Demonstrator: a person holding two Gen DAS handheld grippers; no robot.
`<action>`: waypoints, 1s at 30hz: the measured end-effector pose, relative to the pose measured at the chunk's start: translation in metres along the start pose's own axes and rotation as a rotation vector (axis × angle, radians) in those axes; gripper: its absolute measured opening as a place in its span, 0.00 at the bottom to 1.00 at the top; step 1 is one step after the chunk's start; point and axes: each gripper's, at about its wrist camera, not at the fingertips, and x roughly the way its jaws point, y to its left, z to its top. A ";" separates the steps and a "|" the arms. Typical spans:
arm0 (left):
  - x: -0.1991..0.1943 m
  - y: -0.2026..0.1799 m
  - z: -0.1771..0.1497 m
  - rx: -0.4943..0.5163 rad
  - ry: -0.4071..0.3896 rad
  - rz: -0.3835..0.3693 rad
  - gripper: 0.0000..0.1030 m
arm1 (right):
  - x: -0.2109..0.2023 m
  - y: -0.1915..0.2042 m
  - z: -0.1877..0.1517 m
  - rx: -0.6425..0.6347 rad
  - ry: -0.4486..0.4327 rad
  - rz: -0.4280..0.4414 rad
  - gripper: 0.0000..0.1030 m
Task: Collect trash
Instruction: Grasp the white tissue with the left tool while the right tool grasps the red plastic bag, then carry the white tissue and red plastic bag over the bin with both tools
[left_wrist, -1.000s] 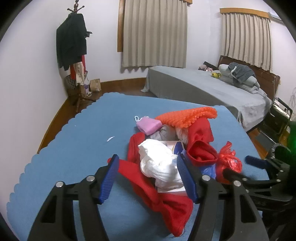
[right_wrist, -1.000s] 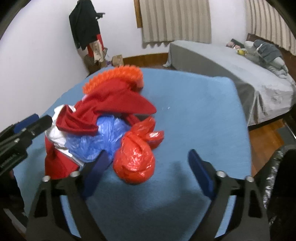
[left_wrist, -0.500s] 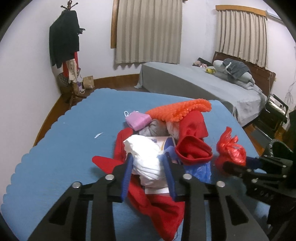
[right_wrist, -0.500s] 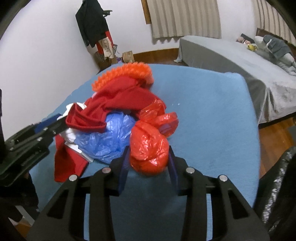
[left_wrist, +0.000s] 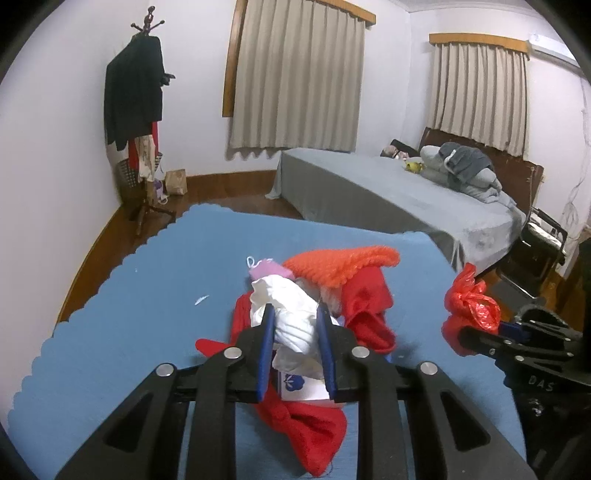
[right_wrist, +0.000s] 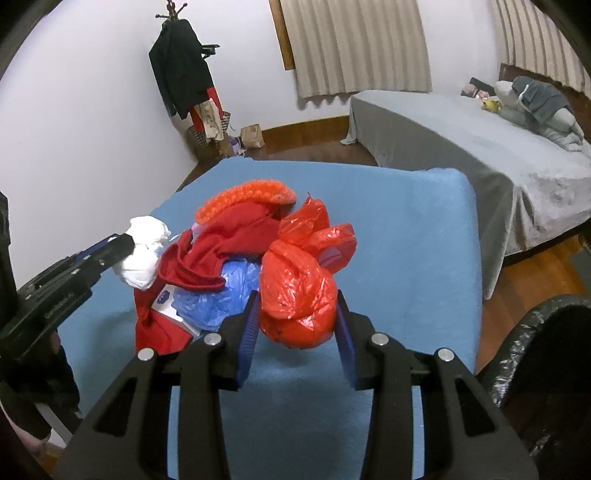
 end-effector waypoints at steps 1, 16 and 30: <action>0.001 -0.002 0.000 0.003 0.001 -0.003 0.22 | 0.000 0.000 -0.003 0.003 0.003 -0.003 0.36; -0.017 -0.025 0.007 0.028 -0.032 -0.043 0.21 | -0.031 -0.010 -0.006 0.026 -0.034 -0.025 0.36; -0.051 -0.077 0.036 0.067 -0.118 -0.151 0.21 | -0.110 -0.043 0.002 0.071 -0.156 -0.089 0.36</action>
